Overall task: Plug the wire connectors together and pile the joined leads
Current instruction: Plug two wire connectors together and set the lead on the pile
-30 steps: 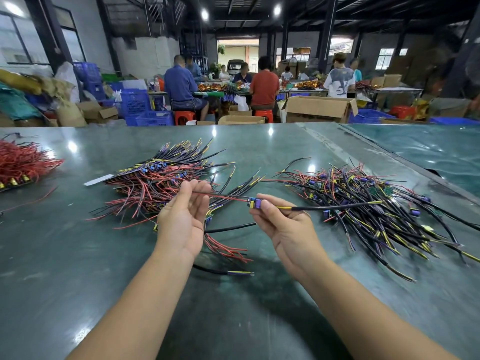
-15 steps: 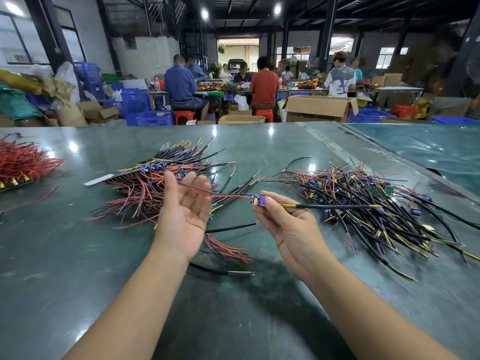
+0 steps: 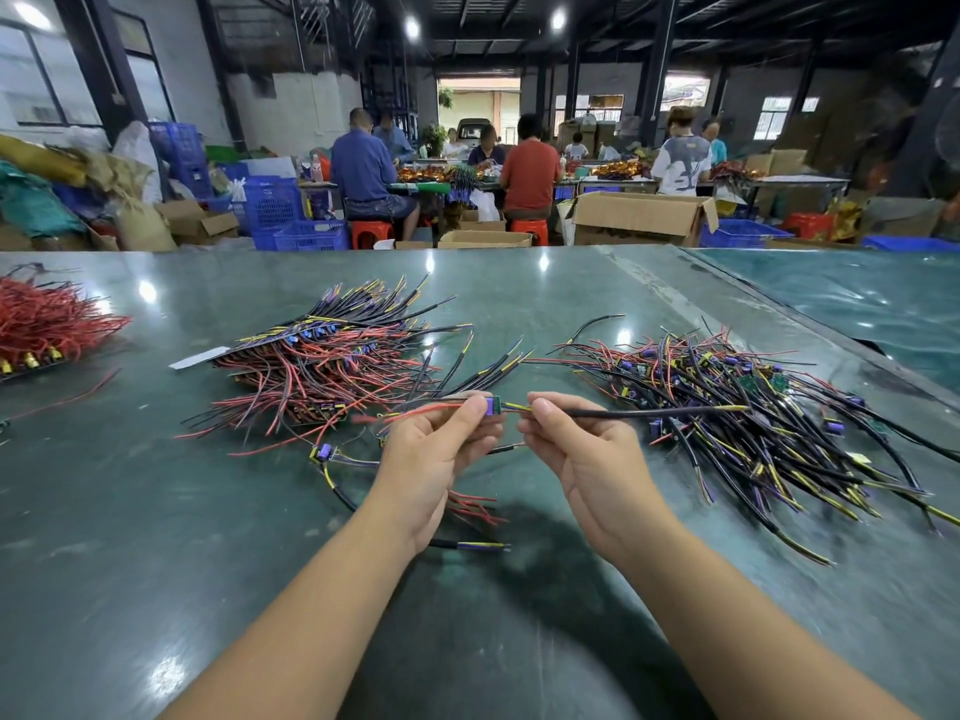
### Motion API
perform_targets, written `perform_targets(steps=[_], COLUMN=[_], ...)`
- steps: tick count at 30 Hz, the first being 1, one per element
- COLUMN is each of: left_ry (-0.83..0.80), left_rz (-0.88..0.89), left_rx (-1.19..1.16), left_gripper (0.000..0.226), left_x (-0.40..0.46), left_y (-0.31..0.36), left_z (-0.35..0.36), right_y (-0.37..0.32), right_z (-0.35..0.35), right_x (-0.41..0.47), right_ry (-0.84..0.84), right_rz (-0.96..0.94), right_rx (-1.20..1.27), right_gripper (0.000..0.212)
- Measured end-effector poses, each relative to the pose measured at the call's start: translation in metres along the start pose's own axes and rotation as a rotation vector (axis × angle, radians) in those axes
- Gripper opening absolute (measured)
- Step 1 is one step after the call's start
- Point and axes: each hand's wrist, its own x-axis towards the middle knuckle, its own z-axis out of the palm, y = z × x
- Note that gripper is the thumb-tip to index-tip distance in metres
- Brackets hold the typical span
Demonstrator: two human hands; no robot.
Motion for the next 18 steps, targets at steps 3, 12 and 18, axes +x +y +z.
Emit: perform_targets(steps=[3,12,18], left_ry=[-0.006,-0.010,-0.022], left_rz=[-0.013,0.055,-0.007], left_rx=[-0.029,0.073,0.061], left_gripper=[0.015,0.012,0.011], left_x=[0.0006,-0.0005,-0.0002], left_y=[0.0013,-0.0008,0.0012], left_z=[0.0000,0.0004,0.0003], right_y=[-0.0020,0.0011,0.0009], right_z=[-0.0003,-0.0014,-0.0016], right_x=[0.0014,0.0032,0.0013], right_ry=[0.000,0.007,-0.030], right_rz=[0.028,-0.044,-0.057], right_rx=[0.071,-0.220,-0.187], right_gripper=[0.007,0.011,0.010])
